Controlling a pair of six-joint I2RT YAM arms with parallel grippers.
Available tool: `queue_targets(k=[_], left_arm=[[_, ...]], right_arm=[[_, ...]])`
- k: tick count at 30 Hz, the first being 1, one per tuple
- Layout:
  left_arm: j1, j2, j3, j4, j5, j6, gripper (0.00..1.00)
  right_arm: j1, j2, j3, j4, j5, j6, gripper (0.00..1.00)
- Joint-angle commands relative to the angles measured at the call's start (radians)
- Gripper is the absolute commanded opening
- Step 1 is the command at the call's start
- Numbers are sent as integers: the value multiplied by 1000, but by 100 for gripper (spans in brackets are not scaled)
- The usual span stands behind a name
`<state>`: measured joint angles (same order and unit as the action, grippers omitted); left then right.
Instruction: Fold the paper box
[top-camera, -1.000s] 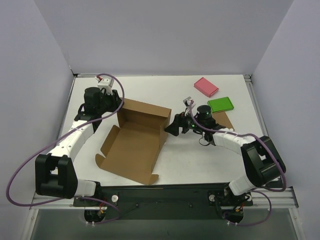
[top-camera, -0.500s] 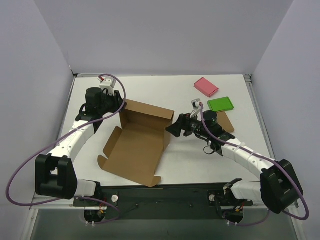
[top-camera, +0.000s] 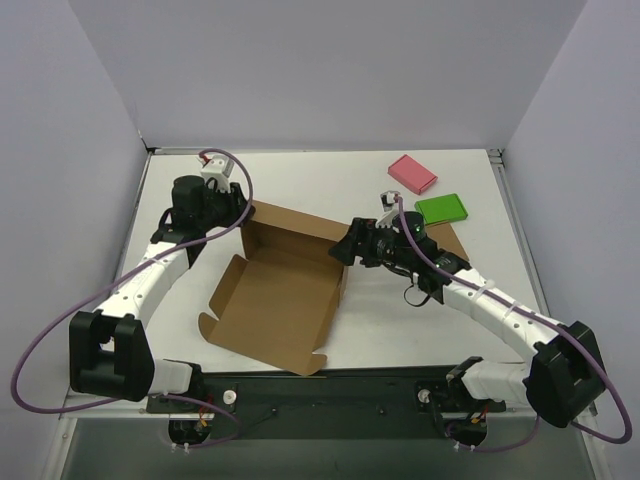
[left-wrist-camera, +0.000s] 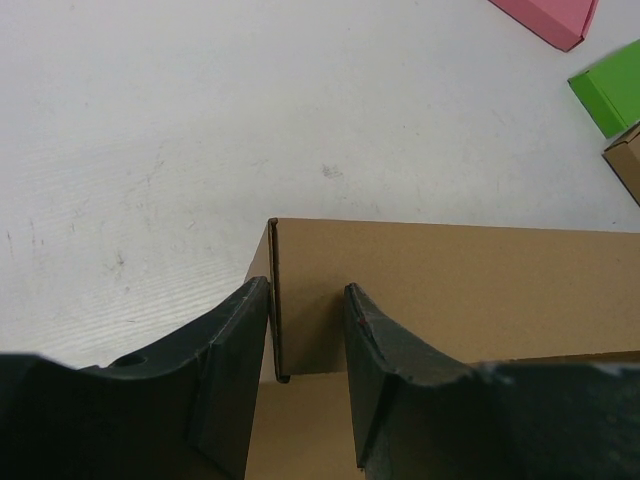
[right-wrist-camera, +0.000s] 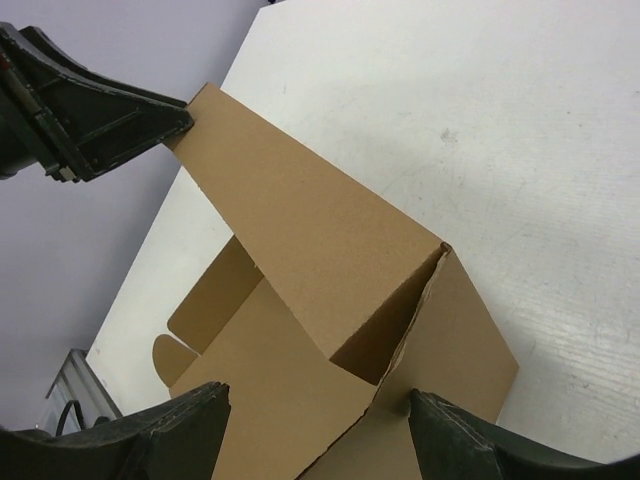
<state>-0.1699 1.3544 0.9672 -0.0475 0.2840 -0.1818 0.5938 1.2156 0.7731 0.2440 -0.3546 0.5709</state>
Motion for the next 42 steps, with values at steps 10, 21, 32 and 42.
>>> queue_targets(k=[10,21,32,42], left_arm=[[-49,-41,-16,-98,-40,27,48],[-103,-118,-27,-109,-198,80,67],[-276,-445,-61,-3,-404,171,69],[-904,-394,-281,176,-683,-70,52]], right_arm=[[127,64,215,-346,336,-65,46],[152,108,299,-483,433,-121,18],[139,214,410,-546,447,-147,0],[92,248,431,-560,418,-166,0]])
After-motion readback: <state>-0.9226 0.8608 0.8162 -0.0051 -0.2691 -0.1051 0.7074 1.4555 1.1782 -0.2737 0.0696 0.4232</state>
